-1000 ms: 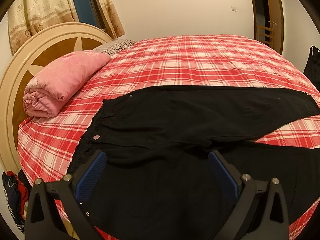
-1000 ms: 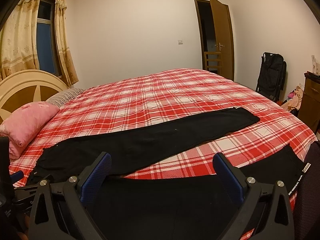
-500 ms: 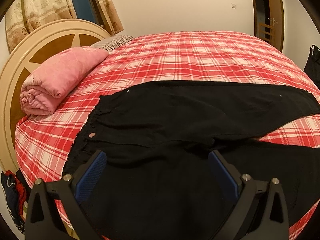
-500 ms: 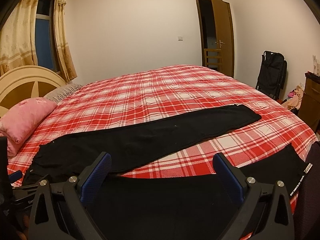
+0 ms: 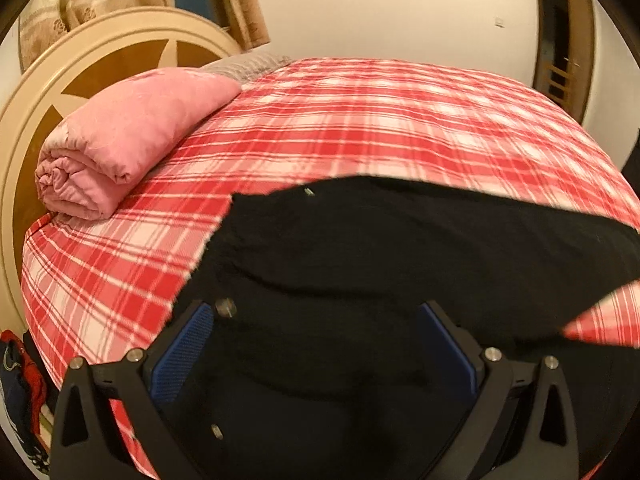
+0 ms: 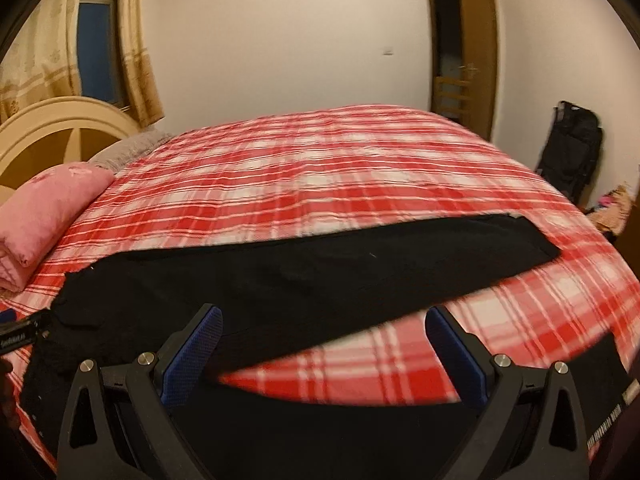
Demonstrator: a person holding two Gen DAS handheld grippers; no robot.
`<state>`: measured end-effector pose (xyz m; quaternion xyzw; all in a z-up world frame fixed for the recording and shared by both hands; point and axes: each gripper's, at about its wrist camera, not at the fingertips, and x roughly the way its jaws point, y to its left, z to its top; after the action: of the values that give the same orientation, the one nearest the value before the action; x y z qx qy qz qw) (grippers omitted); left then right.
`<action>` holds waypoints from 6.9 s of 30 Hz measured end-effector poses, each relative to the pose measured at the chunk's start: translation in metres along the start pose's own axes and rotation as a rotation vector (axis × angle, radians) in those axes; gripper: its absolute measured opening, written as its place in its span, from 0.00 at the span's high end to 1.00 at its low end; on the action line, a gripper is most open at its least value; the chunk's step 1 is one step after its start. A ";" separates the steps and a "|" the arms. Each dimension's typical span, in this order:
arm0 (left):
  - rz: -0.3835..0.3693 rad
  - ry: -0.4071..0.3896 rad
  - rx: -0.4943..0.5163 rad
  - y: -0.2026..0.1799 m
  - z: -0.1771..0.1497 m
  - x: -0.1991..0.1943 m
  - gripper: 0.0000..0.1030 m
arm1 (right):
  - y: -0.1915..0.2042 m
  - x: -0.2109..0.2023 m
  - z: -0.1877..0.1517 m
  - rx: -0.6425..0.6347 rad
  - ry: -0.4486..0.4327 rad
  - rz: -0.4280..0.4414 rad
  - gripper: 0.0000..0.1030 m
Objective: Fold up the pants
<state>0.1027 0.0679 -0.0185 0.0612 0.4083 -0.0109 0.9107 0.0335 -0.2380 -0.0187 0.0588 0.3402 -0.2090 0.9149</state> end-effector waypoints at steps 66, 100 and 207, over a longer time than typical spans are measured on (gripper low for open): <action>-0.306 0.204 -0.371 0.038 0.062 0.119 0.00 | 0.099 0.101 0.002 -0.565 0.184 0.456 0.98; -0.178 0.219 -0.291 0.036 0.062 0.133 0.00 | 0.145 0.228 0.035 -0.719 0.300 0.520 0.95; -0.724 -0.015 -0.650 0.069 0.015 -0.021 0.91 | -0.068 0.122 -0.043 0.747 0.306 0.910 0.09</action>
<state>0.1049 0.1340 0.0142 -0.3726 0.3792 -0.1994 0.8232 0.0618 -0.3300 -0.1282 0.5449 0.3123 0.1086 0.7706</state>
